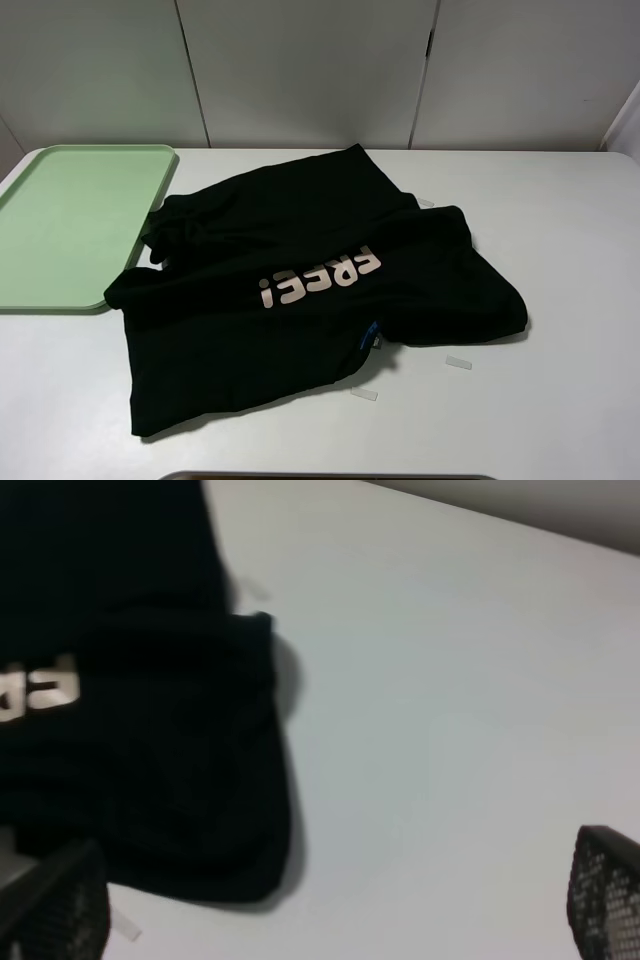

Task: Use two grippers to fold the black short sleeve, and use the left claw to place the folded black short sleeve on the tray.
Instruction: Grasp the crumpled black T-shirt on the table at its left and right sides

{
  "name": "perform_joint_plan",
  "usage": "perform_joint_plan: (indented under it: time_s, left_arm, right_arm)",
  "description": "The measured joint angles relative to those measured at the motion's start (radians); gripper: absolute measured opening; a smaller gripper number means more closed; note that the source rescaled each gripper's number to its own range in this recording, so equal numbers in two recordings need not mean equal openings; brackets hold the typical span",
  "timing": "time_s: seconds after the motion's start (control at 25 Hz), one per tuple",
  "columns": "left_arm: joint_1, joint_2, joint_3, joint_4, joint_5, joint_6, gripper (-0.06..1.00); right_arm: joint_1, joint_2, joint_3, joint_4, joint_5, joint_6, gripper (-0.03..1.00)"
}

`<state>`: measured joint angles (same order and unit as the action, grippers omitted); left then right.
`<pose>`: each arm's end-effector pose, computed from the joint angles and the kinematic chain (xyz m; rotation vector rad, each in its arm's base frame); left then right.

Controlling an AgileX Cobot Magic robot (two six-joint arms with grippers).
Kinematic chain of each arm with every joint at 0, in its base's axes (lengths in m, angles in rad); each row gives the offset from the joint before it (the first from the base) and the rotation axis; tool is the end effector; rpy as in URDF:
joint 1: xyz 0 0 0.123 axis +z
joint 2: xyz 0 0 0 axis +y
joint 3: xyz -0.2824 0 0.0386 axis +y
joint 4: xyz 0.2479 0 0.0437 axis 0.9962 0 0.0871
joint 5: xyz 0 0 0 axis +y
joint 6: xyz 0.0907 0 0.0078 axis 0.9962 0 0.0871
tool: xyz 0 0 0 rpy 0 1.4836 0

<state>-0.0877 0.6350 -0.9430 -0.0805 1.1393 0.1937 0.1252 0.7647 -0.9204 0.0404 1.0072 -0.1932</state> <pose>0.0844 -0.0141 0.3769 0.3224 2.2891 -0.0478 0.1253 0.0189 0.3649 -0.3620 2.3060 0.0167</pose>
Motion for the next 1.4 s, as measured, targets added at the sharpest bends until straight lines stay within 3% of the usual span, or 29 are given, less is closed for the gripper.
perform_joint_plan:
  time_s: [0.36, 0.56, 0.68, 0.88, 1.2, 1.4]
  left_arm:
    - [-0.237, 0.169, -0.034, 0.004, 0.027, 0.103, 0.98]
    - [-0.350, 0.250, -0.035, 0.007, 0.026, 0.143, 0.98]
    - [-0.413, 0.304, -0.035, 0.036, 0.026, 0.152, 0.98]
    - [-0.495, 0.384, -0.035, 0.150, 0.025, 0.156, 0.98]
    - [-0.506, 0.482, -0.034, 0.185, 0.013, 0.173, 0.97]
    - [-0.506, 0.576, -0.034, 0.189, -0.050, 0.181, 0.97]
  right_arm:
    - [0.297, 0.331, -0.130, -0.059, -0.053, -0.113, 1.00]
    - [0.402, 0.469, -0.140, -0.063, -0.088, -0.187, 1.00]
    - [0.430, 0.534, -0.140, -0.063, -0.097, -0.236, 1.00]
    - [0.436, 0.590, -0.140, -0.072, -0.099, -0.341, 1.00]
    - [0.436, 0.676, -0.144, -0.067, -0.109, -0.466, 1.00]
    - [0.436, 0.730, -0.144, -0.067, -0.125, -0.538, 1.00]
